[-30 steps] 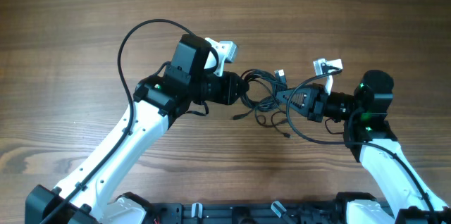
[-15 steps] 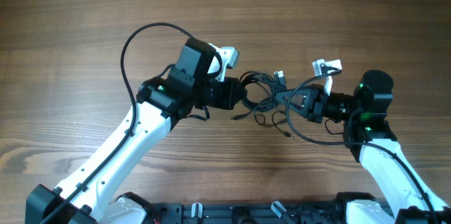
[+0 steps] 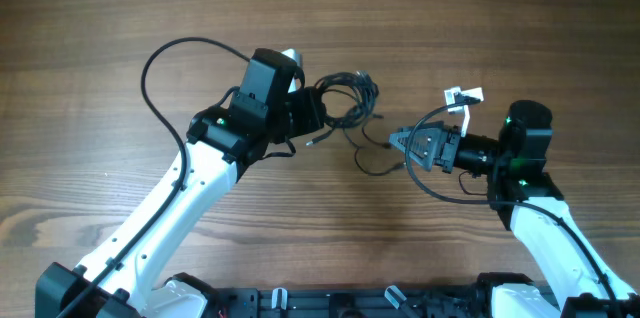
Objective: Untangle cables
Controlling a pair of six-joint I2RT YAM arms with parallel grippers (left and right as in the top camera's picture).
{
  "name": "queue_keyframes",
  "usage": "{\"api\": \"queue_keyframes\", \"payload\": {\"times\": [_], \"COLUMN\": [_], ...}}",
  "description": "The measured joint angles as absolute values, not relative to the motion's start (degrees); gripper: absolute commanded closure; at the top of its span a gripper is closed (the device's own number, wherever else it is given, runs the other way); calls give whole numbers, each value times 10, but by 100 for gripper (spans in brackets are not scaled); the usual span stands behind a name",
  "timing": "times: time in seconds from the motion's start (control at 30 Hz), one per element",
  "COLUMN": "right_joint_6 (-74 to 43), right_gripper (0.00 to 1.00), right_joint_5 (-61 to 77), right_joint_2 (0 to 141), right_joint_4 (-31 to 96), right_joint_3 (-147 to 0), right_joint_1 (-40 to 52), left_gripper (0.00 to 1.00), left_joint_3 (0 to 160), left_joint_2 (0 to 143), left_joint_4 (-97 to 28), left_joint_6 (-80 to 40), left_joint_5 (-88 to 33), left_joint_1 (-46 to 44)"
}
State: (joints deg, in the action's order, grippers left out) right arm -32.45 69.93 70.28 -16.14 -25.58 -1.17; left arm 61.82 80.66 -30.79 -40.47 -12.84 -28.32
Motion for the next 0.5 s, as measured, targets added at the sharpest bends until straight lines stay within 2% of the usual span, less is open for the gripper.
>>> {"api": "queue_keyframes", "payload": {"times": [0.1, 0.27, 0.4, 0.5], "right_joint_6": [-308, -302, -350, -425], "right_gripper": [3, 7, 11, 15], "right_joint_5": [674, 539, 427, 356], "right_joint_2": [703, 703, 703, 703], "right_joint_4": [-158, -157, -161, -183], "right_joint_3": [-256, -256, -256, -256], "right_joint_1": [27, 151, 248, 286], "left_gripper": [96, 96, 96, 96], "left_joint_3": [618, 618, 618, 618], "left_joint_2": [807, 807, 807, 807], "left_joint_4": [-307, -306, -310, -313], "left_joint_6": [-482, -609, -668, -699], "left_joint_5": [-107, -87, -63, -49], "left_joint_1": [-283, -281, -281, -281]}}
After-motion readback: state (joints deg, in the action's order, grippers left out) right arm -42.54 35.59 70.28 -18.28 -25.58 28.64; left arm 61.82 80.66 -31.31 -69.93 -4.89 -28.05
